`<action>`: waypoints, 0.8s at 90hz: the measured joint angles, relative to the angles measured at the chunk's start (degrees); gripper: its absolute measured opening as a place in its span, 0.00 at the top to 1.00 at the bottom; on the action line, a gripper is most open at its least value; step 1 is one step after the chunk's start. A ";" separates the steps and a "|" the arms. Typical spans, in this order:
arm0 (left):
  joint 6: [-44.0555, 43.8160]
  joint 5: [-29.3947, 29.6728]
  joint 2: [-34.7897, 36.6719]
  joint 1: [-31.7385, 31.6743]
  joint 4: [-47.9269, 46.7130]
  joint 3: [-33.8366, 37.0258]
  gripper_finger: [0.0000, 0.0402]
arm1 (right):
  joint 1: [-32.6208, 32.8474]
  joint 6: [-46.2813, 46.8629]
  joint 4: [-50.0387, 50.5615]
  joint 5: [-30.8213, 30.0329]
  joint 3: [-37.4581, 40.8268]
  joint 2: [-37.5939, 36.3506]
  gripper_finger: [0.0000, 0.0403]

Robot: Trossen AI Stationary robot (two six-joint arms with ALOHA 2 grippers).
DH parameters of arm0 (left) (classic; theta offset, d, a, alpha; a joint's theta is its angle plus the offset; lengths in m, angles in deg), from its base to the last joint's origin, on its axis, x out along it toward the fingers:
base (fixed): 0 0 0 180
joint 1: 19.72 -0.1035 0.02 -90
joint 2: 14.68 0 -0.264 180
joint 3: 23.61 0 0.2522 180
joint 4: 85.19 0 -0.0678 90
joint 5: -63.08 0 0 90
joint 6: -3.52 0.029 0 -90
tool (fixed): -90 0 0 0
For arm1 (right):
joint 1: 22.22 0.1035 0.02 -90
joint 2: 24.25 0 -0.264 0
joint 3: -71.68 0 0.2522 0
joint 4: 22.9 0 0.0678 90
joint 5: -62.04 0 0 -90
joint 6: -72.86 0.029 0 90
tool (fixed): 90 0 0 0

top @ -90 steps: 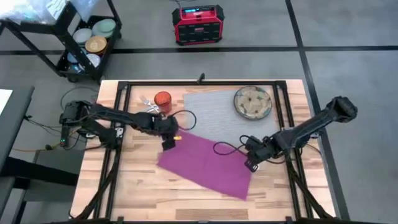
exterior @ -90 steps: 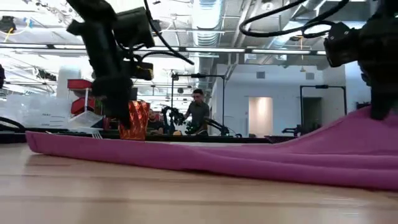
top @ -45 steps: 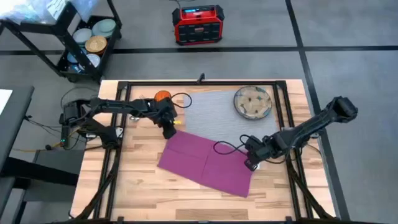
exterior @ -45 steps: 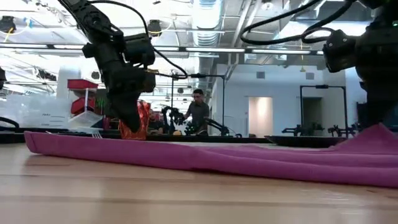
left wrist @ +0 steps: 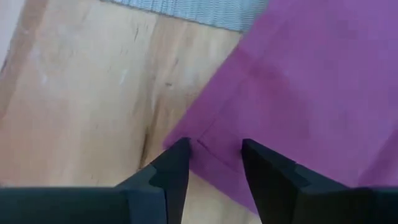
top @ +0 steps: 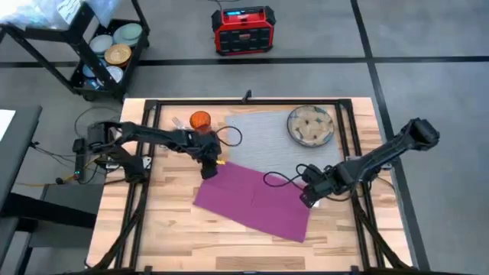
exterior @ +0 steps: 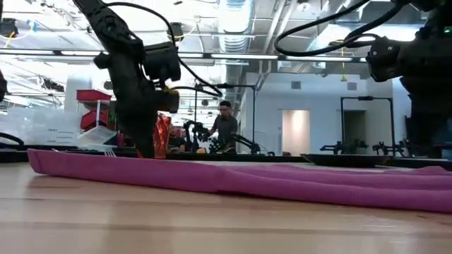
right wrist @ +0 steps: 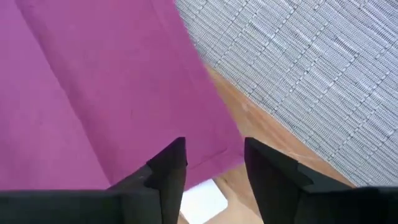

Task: Set table place
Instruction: Fold the purple napkin

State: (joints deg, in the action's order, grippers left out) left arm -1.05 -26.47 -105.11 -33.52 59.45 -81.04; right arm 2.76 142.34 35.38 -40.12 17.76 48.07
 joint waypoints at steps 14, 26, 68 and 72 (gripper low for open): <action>-1.38 4.02 -0.61 1.83 0.52 -0.87 0.83 | 0.61 0.15 -0.03 0.00 0.00 0.00 0.67; -3.36 4.07 1.18 2.35 -1.04 -2.16 0.98 | 1.61 0.91 0.04 0.07 0.00 0.00 0.68; -8.84 5.32 11.43 7.63 -6.78 -6.61 1.00 | 5.77 4.06 -0.26 0.24 0.18 0.00 0.66; -9.23 5.27 11.88 8.44 -7.35 -6.61 1.00 | 5.75 4.21 -0.64 0.27 0.77 0.00 0.65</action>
State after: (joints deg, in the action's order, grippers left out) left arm -10.28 -21.20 -93.23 -25.08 52.10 -87.65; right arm 8.51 146.54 34.74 -39.85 18.54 48.07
